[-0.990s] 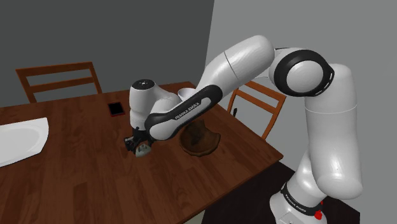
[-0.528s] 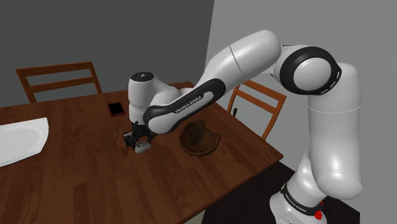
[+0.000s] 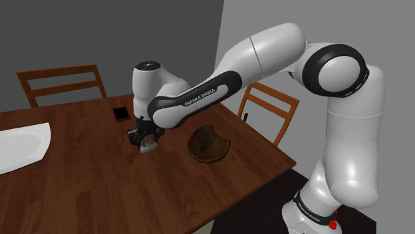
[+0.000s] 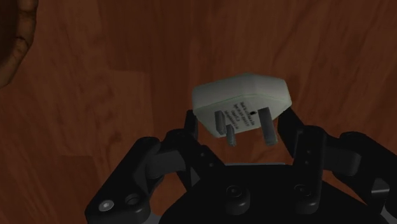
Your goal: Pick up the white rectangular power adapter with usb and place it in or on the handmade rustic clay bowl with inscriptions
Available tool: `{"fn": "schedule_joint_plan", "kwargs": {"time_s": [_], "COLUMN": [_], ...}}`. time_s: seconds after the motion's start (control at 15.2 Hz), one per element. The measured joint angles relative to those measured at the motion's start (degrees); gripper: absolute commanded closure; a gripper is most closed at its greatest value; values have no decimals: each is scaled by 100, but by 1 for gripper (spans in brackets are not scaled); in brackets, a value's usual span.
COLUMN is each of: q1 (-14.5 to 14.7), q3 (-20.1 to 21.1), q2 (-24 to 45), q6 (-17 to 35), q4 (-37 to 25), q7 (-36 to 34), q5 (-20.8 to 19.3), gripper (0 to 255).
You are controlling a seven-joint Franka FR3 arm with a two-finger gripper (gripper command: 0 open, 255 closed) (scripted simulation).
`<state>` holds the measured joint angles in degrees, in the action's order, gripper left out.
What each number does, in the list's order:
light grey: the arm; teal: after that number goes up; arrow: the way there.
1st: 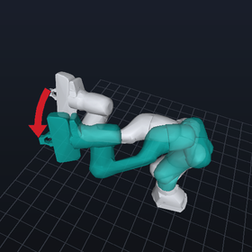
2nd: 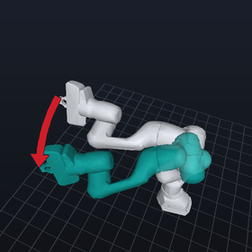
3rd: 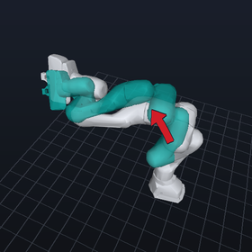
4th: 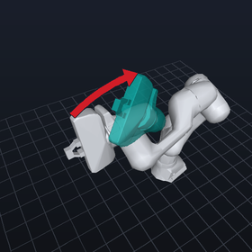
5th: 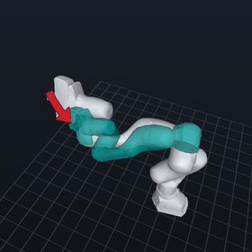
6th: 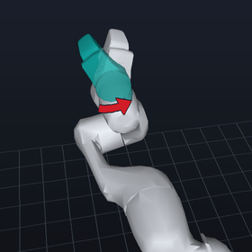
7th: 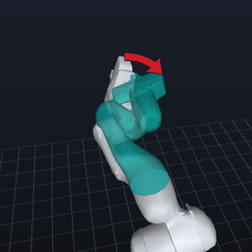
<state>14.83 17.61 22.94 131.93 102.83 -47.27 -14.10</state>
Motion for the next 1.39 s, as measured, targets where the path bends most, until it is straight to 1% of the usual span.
{"fn": "schedule_joint_plan", "kwargs": {"time_s": [0.73, 1.25, 1.32, 1.39], "q1": [-45, -58, -57, -58], "q3": [92, 135, 136, 136], "q2": [-359, -537, -539, -539], "q6": [-694, -1236, -1237, -1236], "q4": [-359, -738, -739, -737], "q7": [165, 266, 266, 267], "q5": [206, 319, 319, 319], "gripper": [255, 255, 0, 0]}}
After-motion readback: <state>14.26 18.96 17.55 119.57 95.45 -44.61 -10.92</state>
